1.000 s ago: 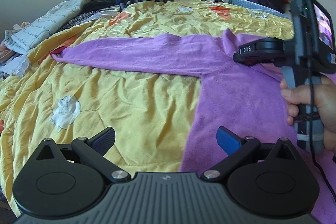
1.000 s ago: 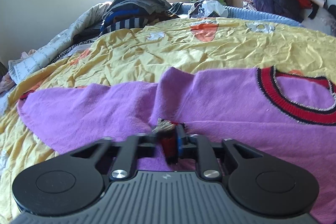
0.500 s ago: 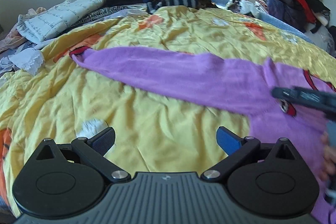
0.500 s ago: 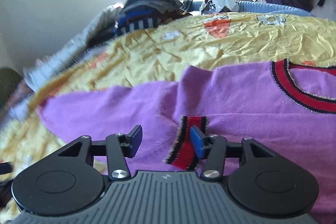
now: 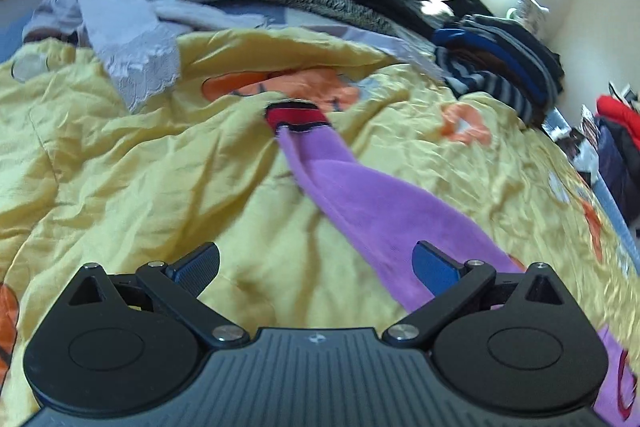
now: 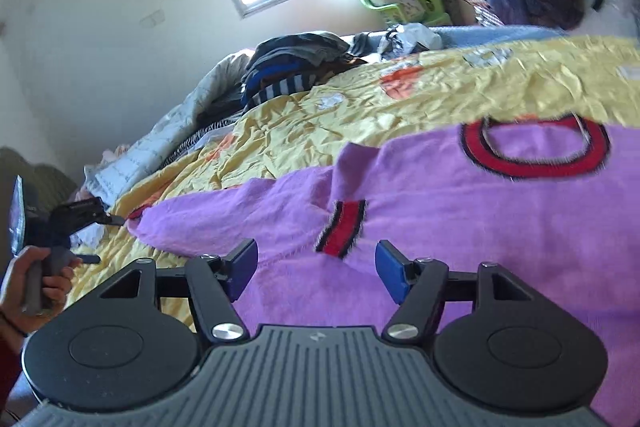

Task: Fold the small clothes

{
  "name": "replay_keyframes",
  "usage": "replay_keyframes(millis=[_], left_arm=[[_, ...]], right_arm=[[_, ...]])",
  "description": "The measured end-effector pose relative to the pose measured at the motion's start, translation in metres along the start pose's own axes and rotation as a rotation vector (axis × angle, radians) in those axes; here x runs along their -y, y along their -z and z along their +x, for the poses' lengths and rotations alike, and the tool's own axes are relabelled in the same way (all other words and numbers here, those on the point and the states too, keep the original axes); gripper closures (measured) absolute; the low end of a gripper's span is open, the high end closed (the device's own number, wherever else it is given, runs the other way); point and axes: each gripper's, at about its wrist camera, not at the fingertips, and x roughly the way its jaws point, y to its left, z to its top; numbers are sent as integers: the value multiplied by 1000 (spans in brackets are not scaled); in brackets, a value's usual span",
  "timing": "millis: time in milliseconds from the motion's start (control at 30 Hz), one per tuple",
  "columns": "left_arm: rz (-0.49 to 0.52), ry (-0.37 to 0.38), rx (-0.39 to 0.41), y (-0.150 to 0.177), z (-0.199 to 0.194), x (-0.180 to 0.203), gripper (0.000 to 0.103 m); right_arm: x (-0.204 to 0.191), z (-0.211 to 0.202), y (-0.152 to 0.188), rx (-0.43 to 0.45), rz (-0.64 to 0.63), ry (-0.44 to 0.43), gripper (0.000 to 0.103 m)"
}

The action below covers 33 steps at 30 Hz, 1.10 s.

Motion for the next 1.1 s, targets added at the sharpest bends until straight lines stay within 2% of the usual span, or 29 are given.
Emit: replay_keyframes(millis=[133, 233, 300, 433, 500, 567, 633, 700, 767, 833, 1000, 1100], left_arm=[[-78, 65, -42, -17, 22, -20, 0], [-153, 146, -53, -26, 38, -34, 0], [-232, 236, -38, -30, 47, -46, 1], [-390, 340, 1, -34, 61, -61, 1], [-416, 364, 14, -36, 67, -61, 9], [-415, 382, 9, -40, 74, -59, 29], [-418, 395, -7, -42, 82, -57, 44], [-425, 385, -16, -42, 89, -56, 48], [-434, 369, -19, -41, 95, -57, 60], [-456, 360, -14, -39, 99, -62, 66], [-492, 352, 15, -38, 103, -70, 73], [-501, 332, 26, -39, 103, -72, 87]], right_arm=[[1, -3, 20, -17, 25, 8, 37], [-2, -3, 31, -38, 16, 20, 37], [-3, -3, 35, -52, 11, 23, 35], [-5, -8, 39, -56, 8, 36, 34], [-4, -10, 40, -54, 12, 45, 34], [-1, -11, 41, -56, 25, 55, 34], [3, -11, 43, -61, 36, 67, 34], [4, -10, 46, -68, 42, 74, 34], [4, -11, 47, -69, 45, 79, 34], [3, -11, 48, -71, 40, 83, 34], [3, -11, 50, -80, 40, 91, 34], [3, -12, 51, -80, 46, 91, 34]])
